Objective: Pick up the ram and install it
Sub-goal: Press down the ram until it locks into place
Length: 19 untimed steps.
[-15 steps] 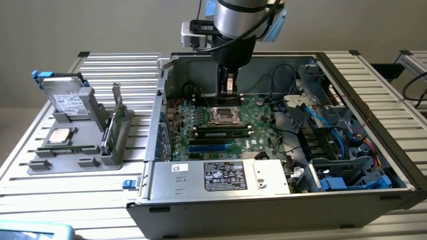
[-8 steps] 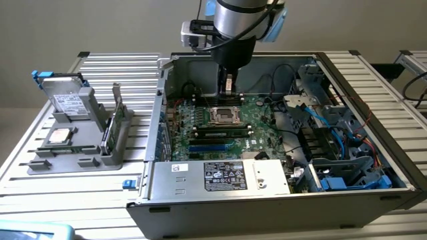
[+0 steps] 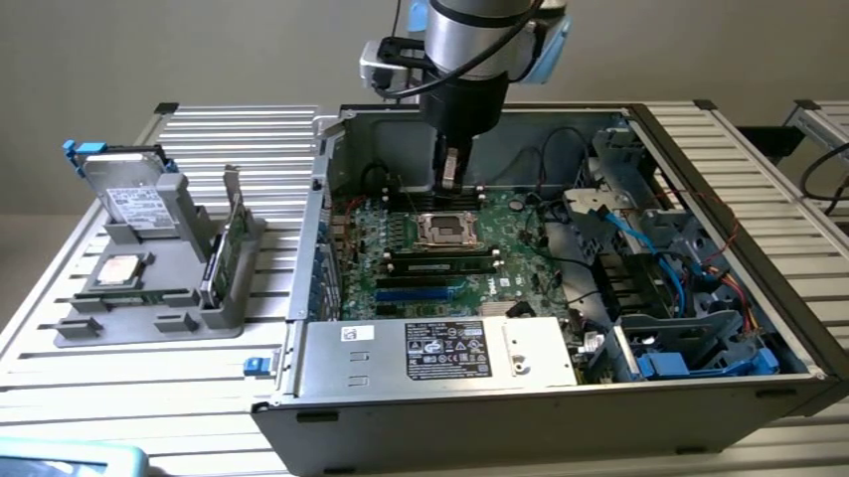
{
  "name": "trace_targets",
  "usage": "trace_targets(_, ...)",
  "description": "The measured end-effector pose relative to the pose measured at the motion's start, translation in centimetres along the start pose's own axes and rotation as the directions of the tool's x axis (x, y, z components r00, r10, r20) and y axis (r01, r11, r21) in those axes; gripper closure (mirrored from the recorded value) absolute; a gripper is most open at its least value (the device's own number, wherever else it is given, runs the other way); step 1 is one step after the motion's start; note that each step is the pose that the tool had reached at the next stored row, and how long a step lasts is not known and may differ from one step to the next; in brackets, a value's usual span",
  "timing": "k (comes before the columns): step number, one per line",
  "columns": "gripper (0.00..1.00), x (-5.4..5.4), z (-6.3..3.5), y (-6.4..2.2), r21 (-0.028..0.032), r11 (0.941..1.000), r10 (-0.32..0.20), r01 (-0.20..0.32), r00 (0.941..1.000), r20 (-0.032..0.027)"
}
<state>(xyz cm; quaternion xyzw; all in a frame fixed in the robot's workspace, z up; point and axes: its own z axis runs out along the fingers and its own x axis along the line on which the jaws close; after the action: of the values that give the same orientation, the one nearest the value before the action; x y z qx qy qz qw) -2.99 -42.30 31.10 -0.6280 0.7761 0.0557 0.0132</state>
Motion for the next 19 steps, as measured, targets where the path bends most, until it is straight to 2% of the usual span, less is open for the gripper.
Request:
trace_targets(6, 0.89, 0.0, 0.04, 0.0, 0.0086, 0.9958, 0.091, -0.091, 0.9958, 0.0068)
trace_targets(10, 0.89, 0.01, 0.06, 0.0, 0.0142, 0.9877, 0.156, -0.156, 0.9877, 0.0122)
trace_targets(12, 0.89, 0.01, 0.09, -0.01, 0.0167, 0.9819, 0.188, -0.189, 0.982, 0.015)
trace_targets(15, 0.89, 0.01, 0.13, -0.01, 0.0207, 0.9702, 0.241, -0.241, 0.9703, 0.0198)
trace_targets(19, 0.89, 0.02, 0.2, -0.01, 0.0257, 0.95, 0.31, -0.311, 0.9502, 0.0263)
